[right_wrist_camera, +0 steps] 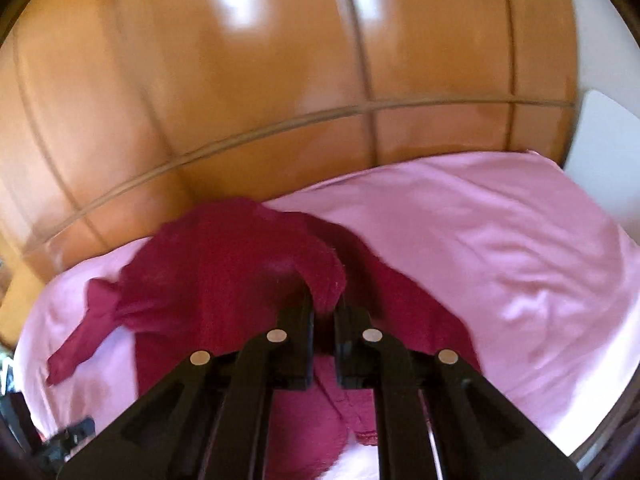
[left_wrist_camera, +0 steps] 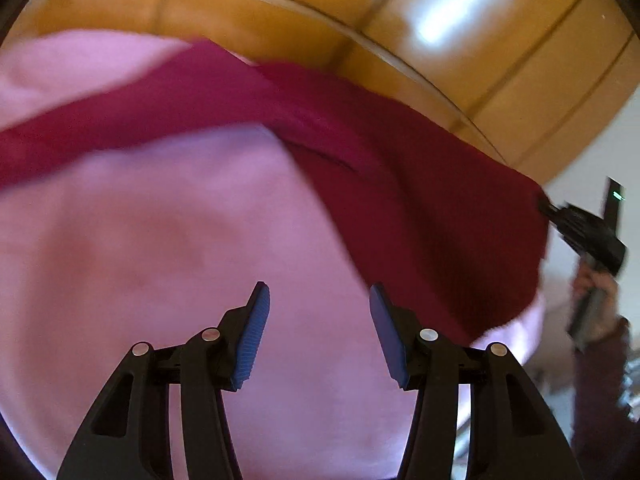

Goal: Fold small clothes

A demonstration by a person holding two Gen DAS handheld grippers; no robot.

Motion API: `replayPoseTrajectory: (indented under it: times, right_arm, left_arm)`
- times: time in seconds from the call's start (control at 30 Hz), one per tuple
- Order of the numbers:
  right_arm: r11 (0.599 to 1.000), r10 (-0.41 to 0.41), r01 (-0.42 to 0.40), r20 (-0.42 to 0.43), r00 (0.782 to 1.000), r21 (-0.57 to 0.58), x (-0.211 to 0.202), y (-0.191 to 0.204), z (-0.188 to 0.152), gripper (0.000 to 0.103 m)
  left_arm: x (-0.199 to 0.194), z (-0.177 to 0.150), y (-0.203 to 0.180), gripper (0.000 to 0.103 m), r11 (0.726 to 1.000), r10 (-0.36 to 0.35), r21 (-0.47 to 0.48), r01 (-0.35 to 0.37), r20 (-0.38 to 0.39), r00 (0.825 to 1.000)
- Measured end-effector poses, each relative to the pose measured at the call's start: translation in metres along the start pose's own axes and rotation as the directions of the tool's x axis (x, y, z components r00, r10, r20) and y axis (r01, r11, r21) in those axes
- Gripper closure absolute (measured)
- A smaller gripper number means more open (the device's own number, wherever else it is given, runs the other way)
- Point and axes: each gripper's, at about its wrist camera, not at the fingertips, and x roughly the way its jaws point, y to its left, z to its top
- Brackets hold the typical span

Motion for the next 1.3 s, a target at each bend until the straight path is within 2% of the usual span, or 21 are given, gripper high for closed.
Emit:
replayPoseTrajectory:
  times: [0.1,0.23,0.3,0.33,0.47,0.53,0.63,0.73,0.9,1.0,1.03,1.1,1.13,1.17,1.2,1.23,1.3]
  right_arm:
    - [0.999,-0.028,0.028,-0.007,1.000,-0.018,0.012,-0.004,0.000,0.097]
    - [0.999,-0.024,0.024,-0.003,1.000,-0.046,0.009,-0.002,-0.004,0.097]
    - [0.998,-0.025,0.025,0.003,1.000,-0.059,0.006,0.000,-0.005,0.097]
    - [0.998,-0.023,0.023,0.004,1.000,-0.062,0.005,0.001,-0.005,0.097]
    - [0.998,0.024,-0.023,0.017,1.000,-0.054,-0.014,-0.004,-0.003,0.097]
    - [0.997,0.065,-0.065,0.008,0.998,-0.051,-0.026,-0.004,-0.007,0.097]
    - [0.990,0.117,-0.118,-0.018,0.993,-0.081,-0.044,0.003,-0.023,0.097]
    - [0.976,0.186,-0.194,-0.090,0.979,-0.100,-0.056,0.012,-0.053,0.097]
    - [0.942,0.263,-0.307,-0.274,0.925,-0.135,-0.062,0.033,-0.126,0.097]
    - [0.932,0.250,-0.330,-0.395,0.884,-0.149,-0.054,0.040,-0.173,0.097]
    - [0.932,0.238,-0.327,-0.418,0.877,-0.155,-0.052,0.039,-0.182,0.097]
    - [0.927,0.230,-0.341,-0.484,0.845,-0.155,-0.044,0.036,-0.199,0.097]
    - [0.923,0.225,-0.347,-0.500,0.837,-0.165,-0.043,0.036,-0.202,0.092]
    - [0.922,0.212,-0.341,-0.503,0.838,-0.181,-0.043,0.035,-0.201,0.089]
    - [0.923,0.210,-0.337,-0.496,0.842,-0.183,-0.043,0.034,-0.196,0.072]
    - [0.926,0.210,-0.330,-0.479,0.853,-0.182,-0.044,0.032,-0.190,0.058]
    - [0.934,0.195,-0.303,-0.435,0.879,-0.193,-0.045,0.031,-0.173,0.056]
  left_arm:
    - [0.028,-0.002,-0.021,0.052,0.995,-0.098,-0.034,0.096,-0.079,0.992]
    - [0.062,-0.006,-0.046,0.052,0.995,-0.096,-0.025,0.094,-0.139,0.986]
    - [0.073,-0.007,-0.055,0.078,0.995,-0.096,-0.016,0.095,-0.156,0.983]
    - [0.076,-0.007,-0.061,0.099,0.997,-0.078,0.012,0.081,-0.160,0.984]
    - [0.056,0.001,-0.060,0.100,0.996,-0.056,0.065,0.061,-0.078,0.995]
    - [0.028,0.004,-0.047,0.100,0.993,-0.049,0.107,0.051,-0.030,0.998]
    - [-0.017,0.003,-0.022,0.100,0.990,-0.020,0.142,0.017,0.018,1.000]
    - [-0.058,-0.007,0.009,0.100,0.989,0.028,0.144,-0.033,0.034,0.999]
    - [-0.093,-0.034,0.046,0.100,0.987,0.127,0.093,-0.128,0.023,0.992]
    - [-0.102,-0.053,0.065,0.101,0.984,0.171,0.043,-0.171,0.006,0.985]
    - [-0.104,-0.057,0.071,0.101,0.985,0.173,0.021,-0.173,-0.004,0.985]
    - [-0.103,-0.065,0.081,0.101,0.985,0.173,-0.005,-0.174,-0.022,0.985]
    - [-0.102,-0.067,0.080,0.100,0.985,0.169,-0.004,-0.170,-0.033,0.985]
    - [-0.100,-0.068,0.082,0.100,0.985,0.170,-0.012,-0.171,-0.045,0.984]
    - [-0.098,-0.066,0.086,0.100,0.984,0.174,-0.027,-0.176,-0.047,0.984]
    - [-0.100,-0.064,0.090,0.100,0.984,0.171,-0.044,-0.173,-0.045,0.984]
    - [-0.107,-0.054,0.101,0.100,0.979,0.181,-0.097,-0.181,-0.009,0.984]
